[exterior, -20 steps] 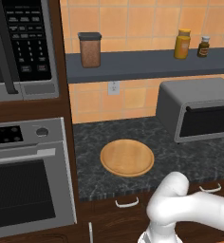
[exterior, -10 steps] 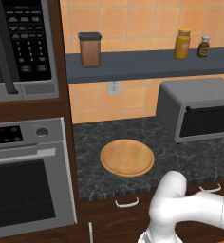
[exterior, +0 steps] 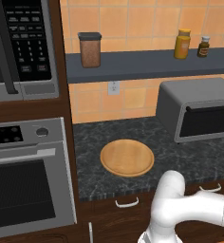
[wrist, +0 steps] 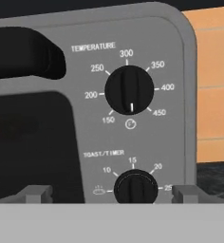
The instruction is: Pick up the kebab skewer and baguette bread, and place them inside the toaster oven. Close the toaster oven door and start by setting the timer.
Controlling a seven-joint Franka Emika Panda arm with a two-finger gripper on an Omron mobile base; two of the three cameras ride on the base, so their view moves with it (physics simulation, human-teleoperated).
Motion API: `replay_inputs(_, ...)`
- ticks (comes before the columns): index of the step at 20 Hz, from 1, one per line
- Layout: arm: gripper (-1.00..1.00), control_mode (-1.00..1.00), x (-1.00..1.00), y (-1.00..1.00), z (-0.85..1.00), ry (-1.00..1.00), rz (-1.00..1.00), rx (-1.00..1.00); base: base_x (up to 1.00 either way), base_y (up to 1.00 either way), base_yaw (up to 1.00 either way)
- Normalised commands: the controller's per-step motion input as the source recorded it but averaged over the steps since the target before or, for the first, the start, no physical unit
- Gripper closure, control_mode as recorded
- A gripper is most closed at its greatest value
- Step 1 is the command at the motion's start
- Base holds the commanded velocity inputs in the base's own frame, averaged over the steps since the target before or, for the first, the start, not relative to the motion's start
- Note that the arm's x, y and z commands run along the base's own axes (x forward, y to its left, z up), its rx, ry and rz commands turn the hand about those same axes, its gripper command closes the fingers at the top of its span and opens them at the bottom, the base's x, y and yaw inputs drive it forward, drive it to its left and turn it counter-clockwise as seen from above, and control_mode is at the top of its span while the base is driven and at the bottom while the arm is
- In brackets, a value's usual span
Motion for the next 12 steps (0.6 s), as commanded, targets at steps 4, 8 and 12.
replay_inputs(4, -1.0, -1.0, 0.0, -0.02, 0.0, 0.01, 0.0, 0.0, 0.0, 0.0, 0.0)
replay_inputs(8, -1.0, -1.0, 0.07, 0.0, -0.09, 0.0, 0.0, 0.0, 0.0, 0.0, 0.0)
replay_inputs(12, -1.0, -1.0, 0.18, -0.01, -0.18, 0.0, 0.0, 0.0, 0.0, 0.0, 0.0)
